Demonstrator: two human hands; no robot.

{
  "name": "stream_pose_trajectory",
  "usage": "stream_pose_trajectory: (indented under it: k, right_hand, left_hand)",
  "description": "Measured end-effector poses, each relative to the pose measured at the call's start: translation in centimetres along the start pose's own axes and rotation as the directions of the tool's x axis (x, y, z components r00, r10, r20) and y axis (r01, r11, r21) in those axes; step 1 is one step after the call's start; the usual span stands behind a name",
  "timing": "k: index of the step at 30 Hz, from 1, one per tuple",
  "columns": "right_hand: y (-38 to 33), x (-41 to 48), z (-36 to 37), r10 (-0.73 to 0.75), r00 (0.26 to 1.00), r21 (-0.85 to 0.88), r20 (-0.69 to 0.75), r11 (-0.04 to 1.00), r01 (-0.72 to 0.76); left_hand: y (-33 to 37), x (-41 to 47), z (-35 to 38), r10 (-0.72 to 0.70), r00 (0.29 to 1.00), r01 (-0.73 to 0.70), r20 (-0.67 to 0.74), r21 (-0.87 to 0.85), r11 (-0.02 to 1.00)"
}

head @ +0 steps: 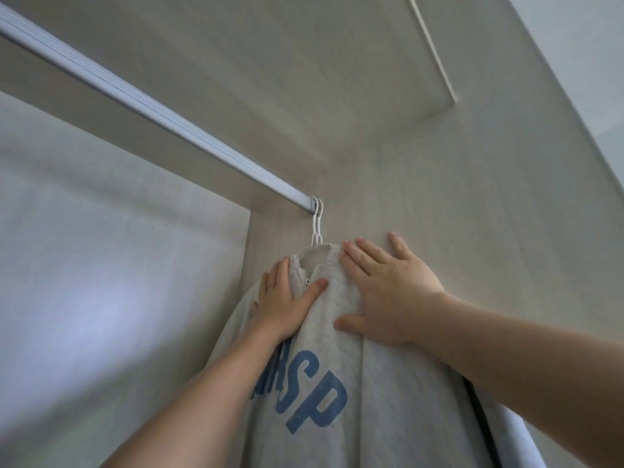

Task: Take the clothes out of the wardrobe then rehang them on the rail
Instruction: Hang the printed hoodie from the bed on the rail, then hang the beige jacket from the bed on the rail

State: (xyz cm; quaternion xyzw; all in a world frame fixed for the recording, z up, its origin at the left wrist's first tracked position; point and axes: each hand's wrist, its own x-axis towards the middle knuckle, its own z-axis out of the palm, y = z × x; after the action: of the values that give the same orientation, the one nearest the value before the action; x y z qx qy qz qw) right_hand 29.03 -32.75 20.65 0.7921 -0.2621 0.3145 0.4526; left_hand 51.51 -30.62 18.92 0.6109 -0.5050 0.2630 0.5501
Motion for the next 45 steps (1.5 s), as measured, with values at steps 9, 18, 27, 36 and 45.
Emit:
stream_pose_trajectory:
  k: [9, 18, 27, 36, 45]
  right_hand:
    - [-0.7, 0.2, 1.0, -0.005, 0.997, -0.043, -0.082, 0.999, 0.001]
    - [-0.5, -6.3, -0.3, 0.086, 0.995, 0.131, -0.059, 0.988, -0.078]
    - [2.6, -22.6, -1.3, 0.174, 0.984, 0.241, -0.039, 0.957, -0.159]
    - [6.5, -44.1, -1.3, 0.204, 0.972, 0.306, 0.118, 0.924, -0.231]
    - [8.3, -68.8, -0.1, 0.335, 0.772, 0.181, 0.54, 0.849, -0.496]
  left_hand:
    - [-0.8, -0.2, 0.7, -0.027, 0.999, 0.027, -0.019, 0.013, 1.0]
    - [1.8, -6.4, -1.3, -0.029, 0.999, 0.031, -0.02, 0.092, 0.995]
    - [10.3, -21.3, 1.9, 0.252, 0.967, -0.254, 0.034, 0.145, 0.956]
    - [19.8, -41.2, 10.0, 0.267, 0.915, -0.283, 0.302, 0.009, 0.959]
    - [28.5, -60.9, 18.6, 0.251, 0.795, -0.224, 0.553, -0.117, 0.967]
